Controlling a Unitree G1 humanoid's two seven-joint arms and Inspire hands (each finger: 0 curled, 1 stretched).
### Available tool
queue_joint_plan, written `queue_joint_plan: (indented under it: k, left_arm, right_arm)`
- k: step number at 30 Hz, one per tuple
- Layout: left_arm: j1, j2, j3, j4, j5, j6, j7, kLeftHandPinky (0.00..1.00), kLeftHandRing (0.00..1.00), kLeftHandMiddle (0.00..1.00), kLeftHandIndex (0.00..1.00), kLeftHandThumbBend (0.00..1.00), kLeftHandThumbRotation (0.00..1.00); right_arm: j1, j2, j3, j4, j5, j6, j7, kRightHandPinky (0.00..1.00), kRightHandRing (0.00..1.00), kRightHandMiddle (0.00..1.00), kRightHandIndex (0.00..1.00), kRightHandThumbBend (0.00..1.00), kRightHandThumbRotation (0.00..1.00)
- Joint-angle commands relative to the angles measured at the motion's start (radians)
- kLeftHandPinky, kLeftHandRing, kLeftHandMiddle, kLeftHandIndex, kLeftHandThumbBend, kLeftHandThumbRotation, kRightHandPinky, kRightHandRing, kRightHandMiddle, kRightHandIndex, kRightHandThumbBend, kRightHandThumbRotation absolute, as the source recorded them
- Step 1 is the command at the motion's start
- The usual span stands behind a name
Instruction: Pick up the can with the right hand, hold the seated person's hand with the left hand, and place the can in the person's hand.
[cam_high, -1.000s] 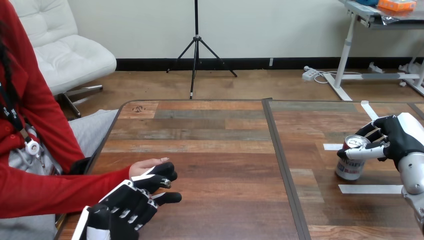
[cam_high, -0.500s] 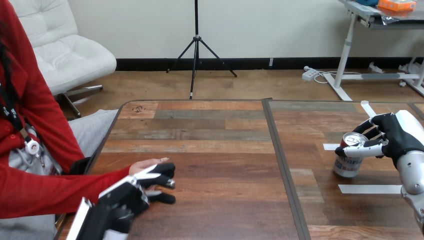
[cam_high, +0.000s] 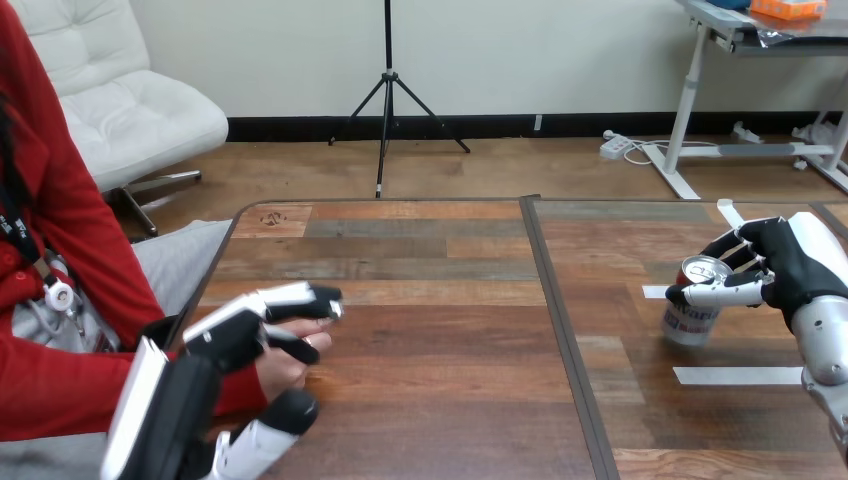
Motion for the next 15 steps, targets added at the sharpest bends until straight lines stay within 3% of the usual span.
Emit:
queue_joint_plan:
  k: [1, 9, 15]
  left_arm:
    - [-0.053, 0.039, 0.047, -0.053, 0.038, 0.024, 0.030, 0.54, 0.74, 0.76, 0.69, 0.90, 0.84]
    - [-0.091, 0.096, 0.083, -0.103, 0.040, 0.073, 0.026, 0.55, 0.77, 0.78, 0.73, 0.99, 0.76]
    - [-0.113, 0.136, 0.098, -0.165, 0.013, 0.159, 0.013, 0.56, 0.79, 0.79, 0.73, 1.00, 0.67]
  right_arm:
    - [-0.079, -0.035, -0.021, -0.089, 0.015, -0.036, 0.008, 0.39, 0.45, 0.49, 0.49, 0.70, 0.00]
    - [-0.081, -0.039, -0.026, -0.119, 0.021, -0.045, 0.028, 0.40, 0.45, 0.49, 0.49, 0.72, 0.00]
    - [-0.079, -0.042, -0.029, -0.149, 0.022, -0.048, 0.049, 0.41, 0.45, 0.49, 0.49, 0.73, 0.00]
